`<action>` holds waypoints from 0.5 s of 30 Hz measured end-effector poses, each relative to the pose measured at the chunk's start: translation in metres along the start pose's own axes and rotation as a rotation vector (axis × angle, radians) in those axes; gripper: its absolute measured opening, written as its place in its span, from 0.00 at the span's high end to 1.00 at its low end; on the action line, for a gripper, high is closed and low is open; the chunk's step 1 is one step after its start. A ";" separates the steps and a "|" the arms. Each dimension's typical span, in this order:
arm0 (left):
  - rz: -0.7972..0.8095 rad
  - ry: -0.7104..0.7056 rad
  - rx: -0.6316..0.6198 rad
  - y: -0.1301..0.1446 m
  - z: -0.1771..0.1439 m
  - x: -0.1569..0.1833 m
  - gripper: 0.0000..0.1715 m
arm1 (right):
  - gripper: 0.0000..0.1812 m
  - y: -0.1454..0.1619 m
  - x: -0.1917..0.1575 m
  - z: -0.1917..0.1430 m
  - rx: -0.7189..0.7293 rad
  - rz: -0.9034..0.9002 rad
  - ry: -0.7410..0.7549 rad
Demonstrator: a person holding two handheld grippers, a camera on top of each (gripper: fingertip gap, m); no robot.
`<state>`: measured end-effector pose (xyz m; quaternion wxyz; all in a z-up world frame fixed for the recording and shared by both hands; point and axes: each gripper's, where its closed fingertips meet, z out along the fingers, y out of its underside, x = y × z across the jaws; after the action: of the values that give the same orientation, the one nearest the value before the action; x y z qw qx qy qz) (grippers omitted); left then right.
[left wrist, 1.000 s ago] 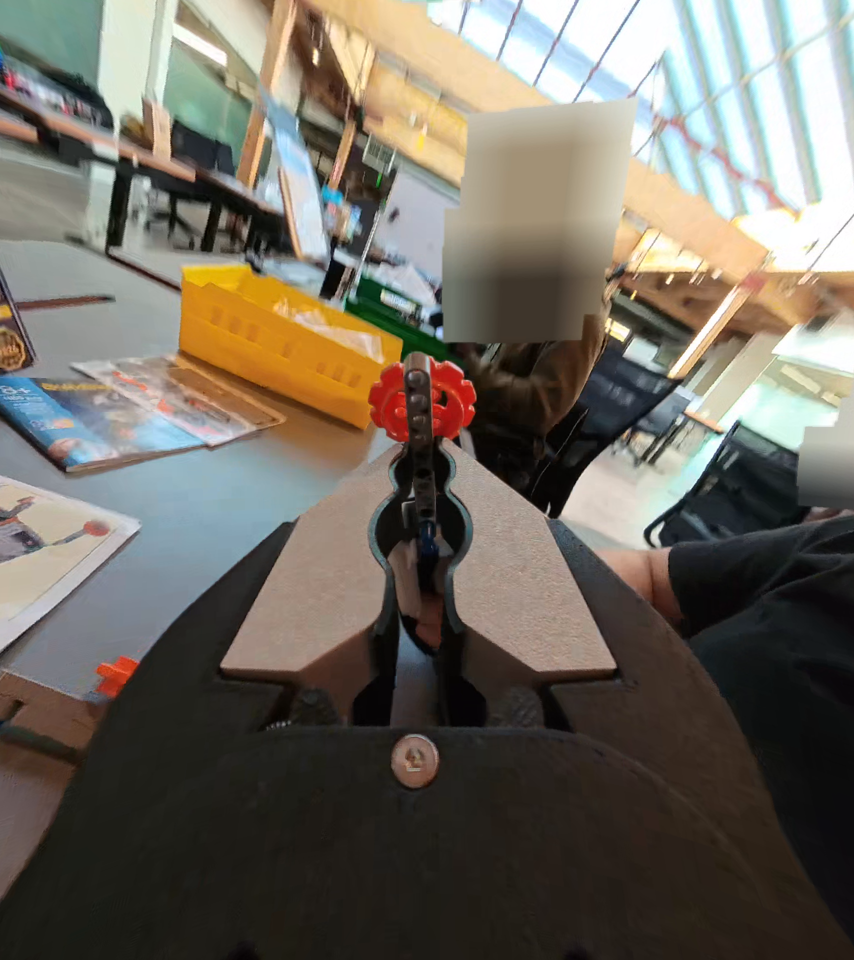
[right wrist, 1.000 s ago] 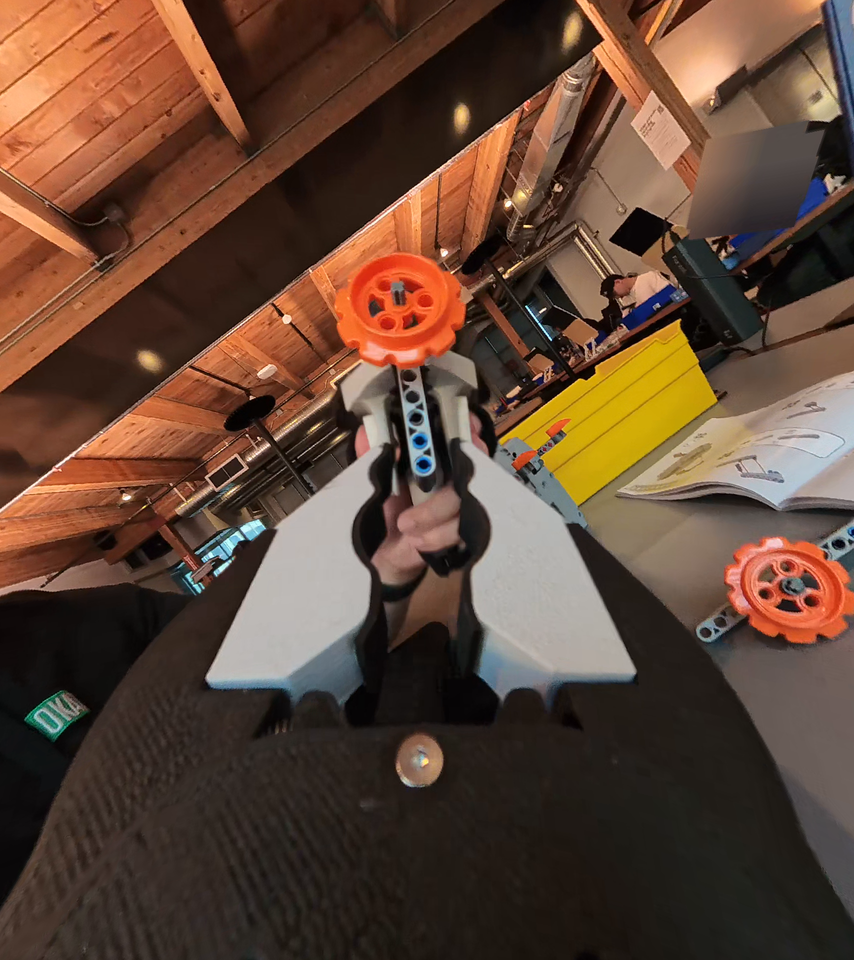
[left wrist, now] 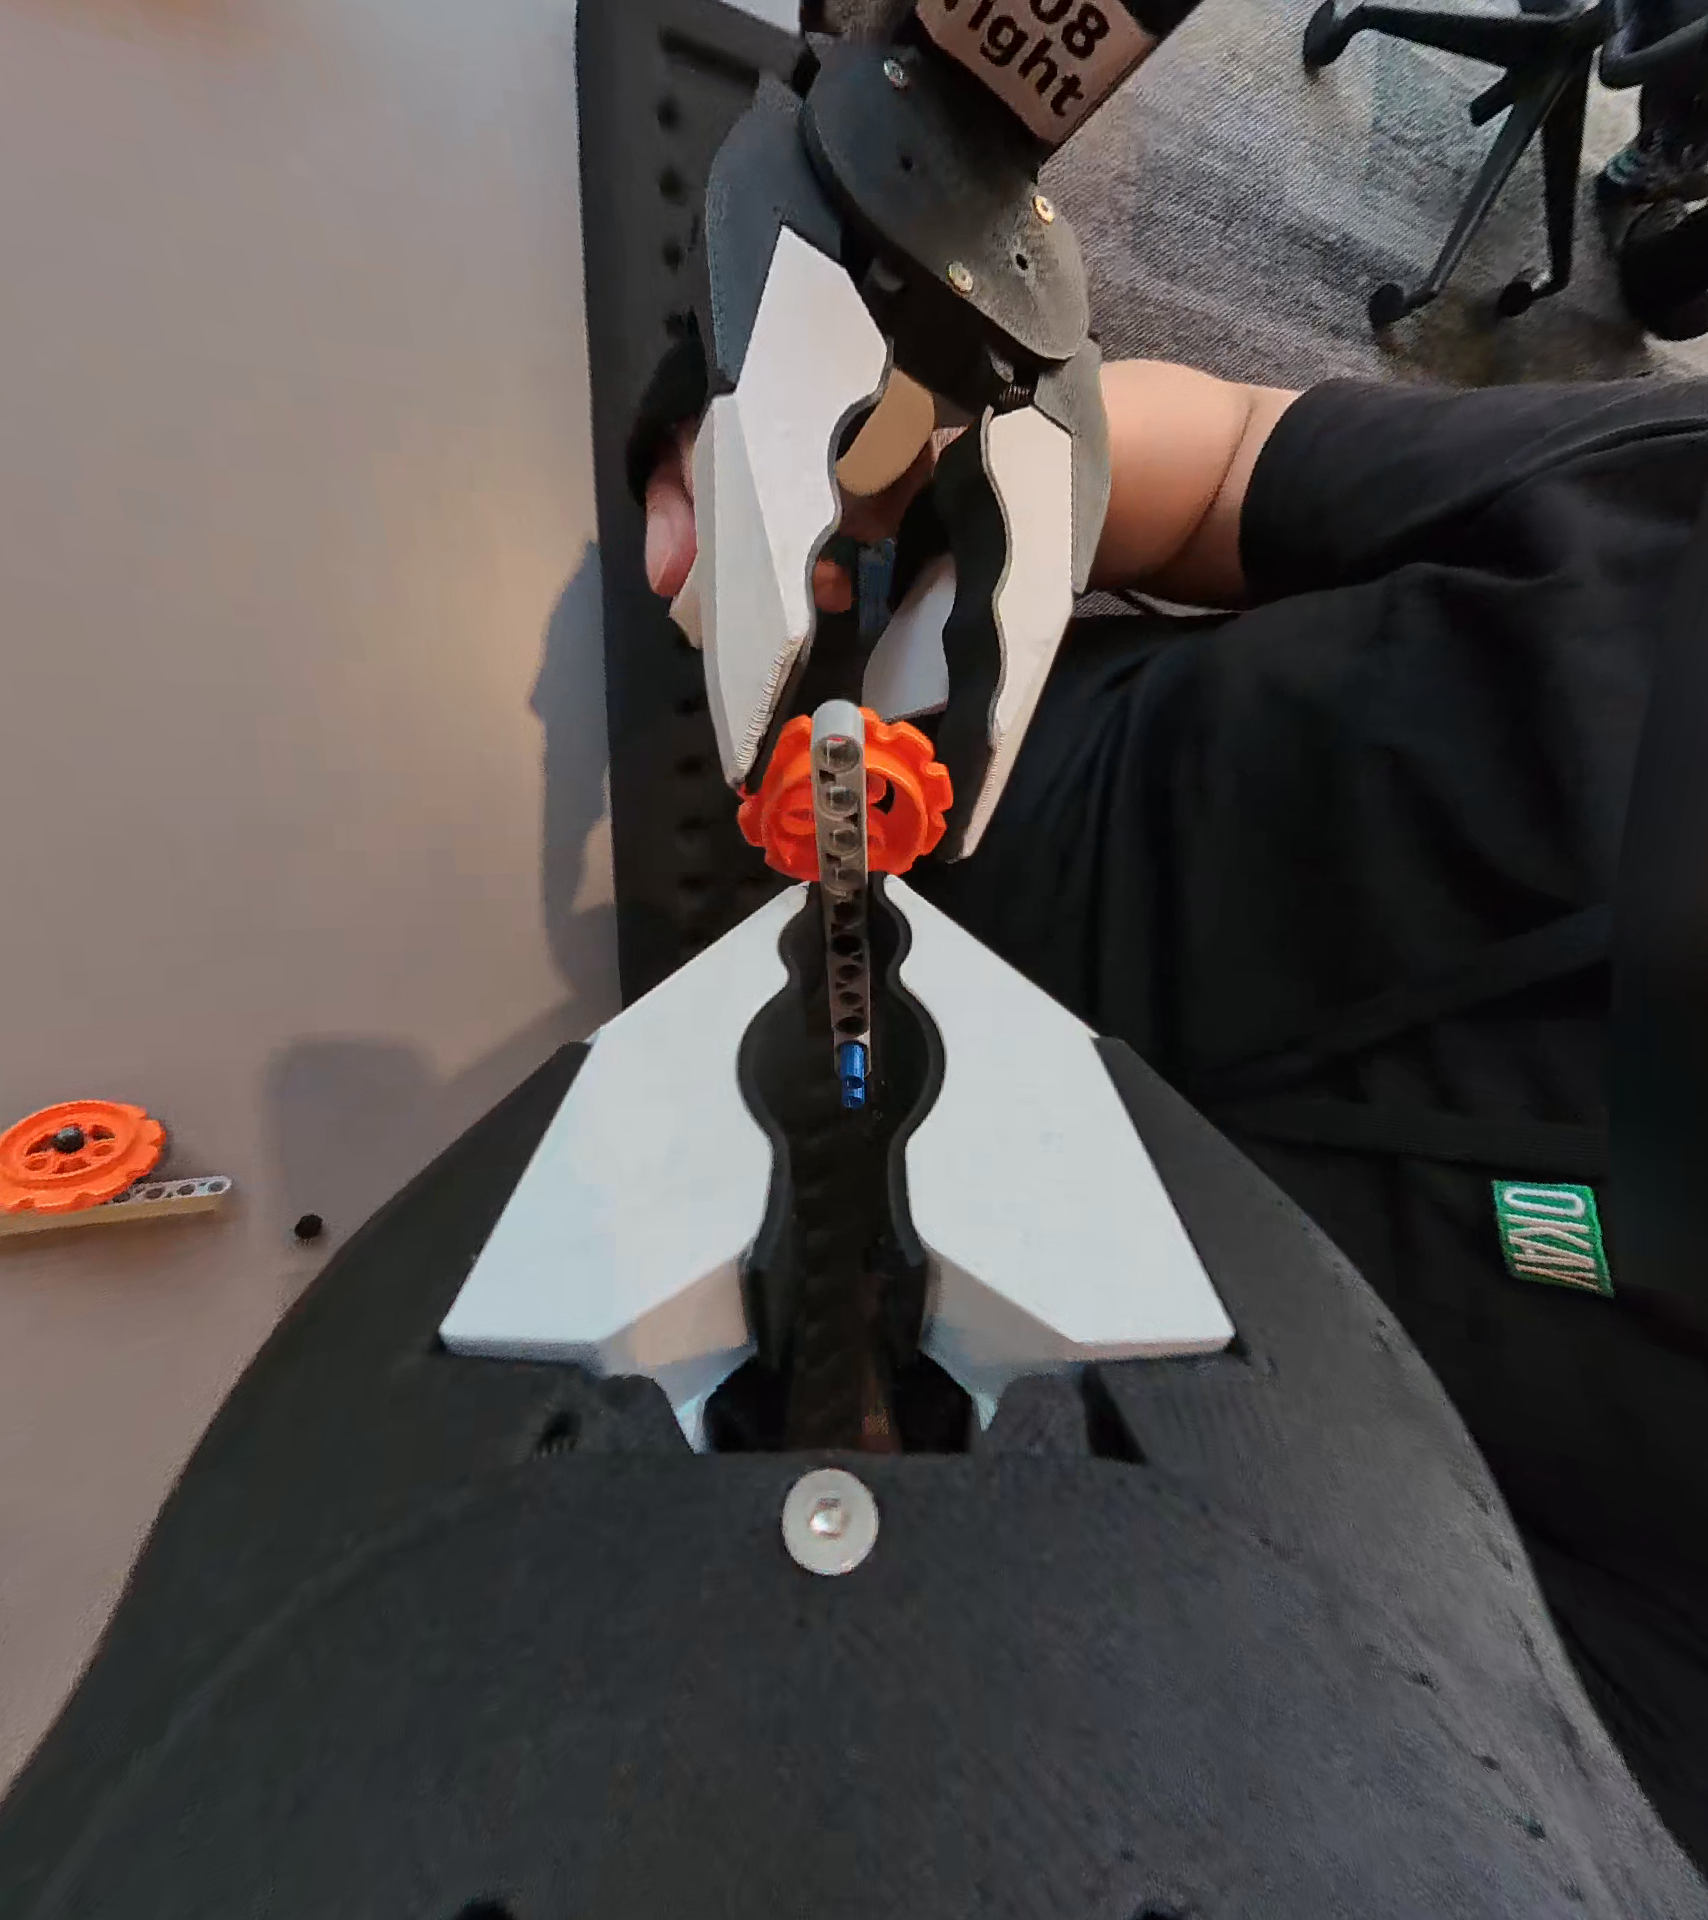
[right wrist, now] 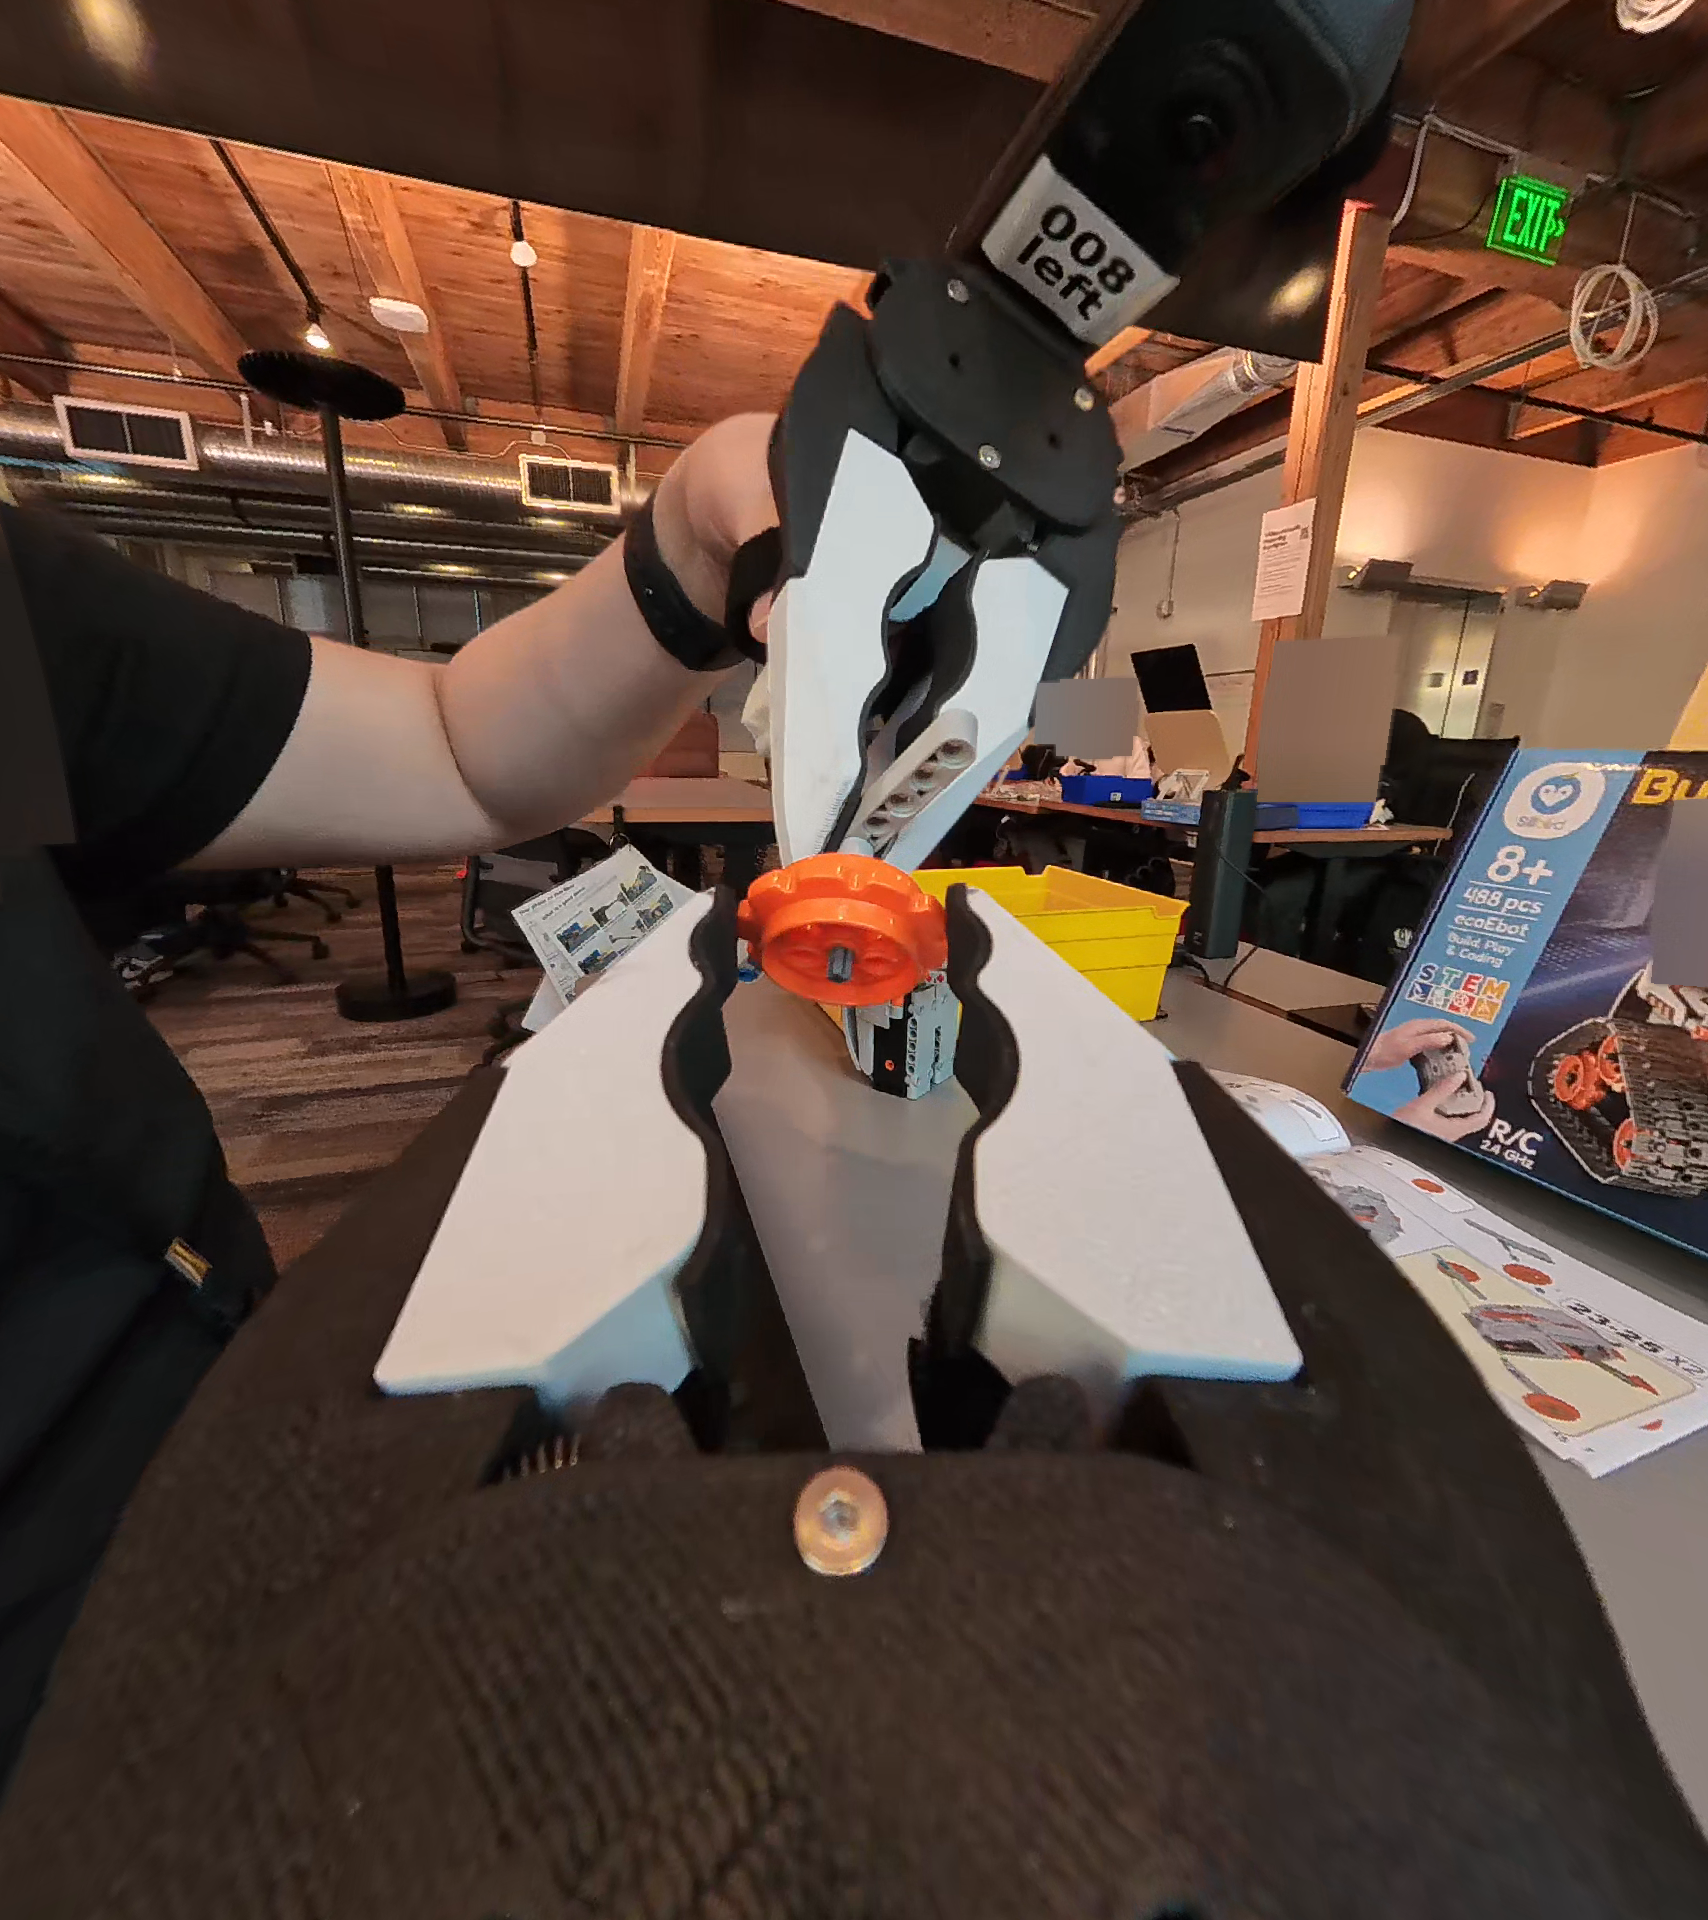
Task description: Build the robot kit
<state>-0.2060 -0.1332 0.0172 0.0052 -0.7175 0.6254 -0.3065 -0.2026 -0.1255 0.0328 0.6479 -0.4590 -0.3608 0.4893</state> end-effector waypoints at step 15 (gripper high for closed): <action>-0.107 0.014 0.149 0.027 -0.013 -0.032 0.97 | 0.80 0.023 0.022 0.003 -0.101 0.039 0.087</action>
<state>-0.2367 -0.1050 0.0031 0.0378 -0.7456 0.5616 -0.3569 -0.2066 -0.1009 0.0122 0.6293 -0.5189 -0.3473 0.4628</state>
